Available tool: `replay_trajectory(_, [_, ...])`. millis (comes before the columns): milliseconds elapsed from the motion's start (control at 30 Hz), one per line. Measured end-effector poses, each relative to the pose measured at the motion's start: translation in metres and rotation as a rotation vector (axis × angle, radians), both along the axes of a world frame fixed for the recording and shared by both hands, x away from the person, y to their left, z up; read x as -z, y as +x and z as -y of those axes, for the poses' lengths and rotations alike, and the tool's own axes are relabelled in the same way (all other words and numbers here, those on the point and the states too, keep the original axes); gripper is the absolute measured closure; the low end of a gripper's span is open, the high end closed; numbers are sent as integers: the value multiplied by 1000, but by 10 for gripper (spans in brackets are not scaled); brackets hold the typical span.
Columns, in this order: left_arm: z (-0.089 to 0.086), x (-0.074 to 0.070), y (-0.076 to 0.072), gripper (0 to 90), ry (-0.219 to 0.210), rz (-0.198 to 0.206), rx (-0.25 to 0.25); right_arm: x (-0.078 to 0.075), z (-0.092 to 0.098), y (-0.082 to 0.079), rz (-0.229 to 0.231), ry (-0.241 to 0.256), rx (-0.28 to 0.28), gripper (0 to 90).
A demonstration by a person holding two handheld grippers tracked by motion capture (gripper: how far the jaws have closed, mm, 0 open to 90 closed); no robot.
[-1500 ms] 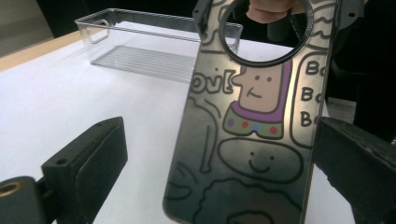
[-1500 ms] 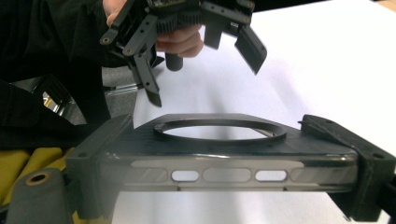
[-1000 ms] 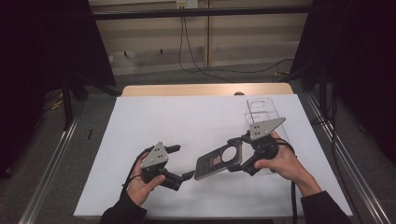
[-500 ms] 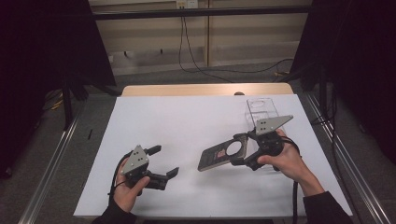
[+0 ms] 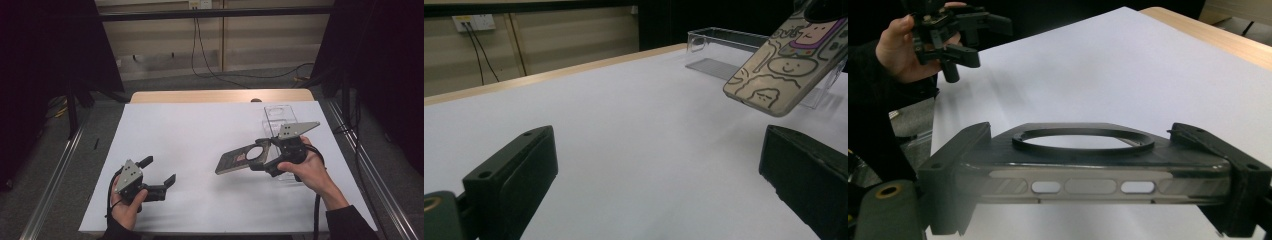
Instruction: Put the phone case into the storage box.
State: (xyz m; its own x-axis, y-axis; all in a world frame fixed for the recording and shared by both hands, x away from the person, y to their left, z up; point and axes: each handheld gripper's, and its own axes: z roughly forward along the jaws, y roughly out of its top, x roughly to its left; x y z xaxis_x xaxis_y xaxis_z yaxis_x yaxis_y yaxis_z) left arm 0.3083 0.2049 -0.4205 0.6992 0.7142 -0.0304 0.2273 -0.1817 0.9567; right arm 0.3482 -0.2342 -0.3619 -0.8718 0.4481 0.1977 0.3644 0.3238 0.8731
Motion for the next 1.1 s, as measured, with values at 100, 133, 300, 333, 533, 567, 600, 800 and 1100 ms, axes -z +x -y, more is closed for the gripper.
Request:
replay_trajectory(100, [-7,1,-4,26,7,9,-24,-1,4,1,2,6,27,116])
replay_trajectory(133, [-10,2,-6,27,4,11,-37,-1,5,1,1,6,37,116])
replay_trajectory(300, [-21,3,-10,27,-15,9,-78,-4,11,-1,11,18,72,116])
replay_trajectory(333, [-22,4,-11,26,-17,8,-87,-5,11,-1,11,20,77,116])
replay_trajectory(533, [-31,8,-14,27,-12,3,-121,-6,17,3,9,25,115,116])
replay_trajectory(567, [-32,9,-15,26,-17,4,-125,-6,17,4,11,27,122,116])
replay_trajectory(600, [-34,9,-15,26,-19,3,-129,-6,18,5,9,26,129,117])
replay_trajectory(800, [-37,9,-16,23,-43,19,-172,-11,24,12,9,9,168,116])
replay_trajectory(1100, [-30,13,-15,19,-42,18,-184,-24,40,21,21,11,239,117])
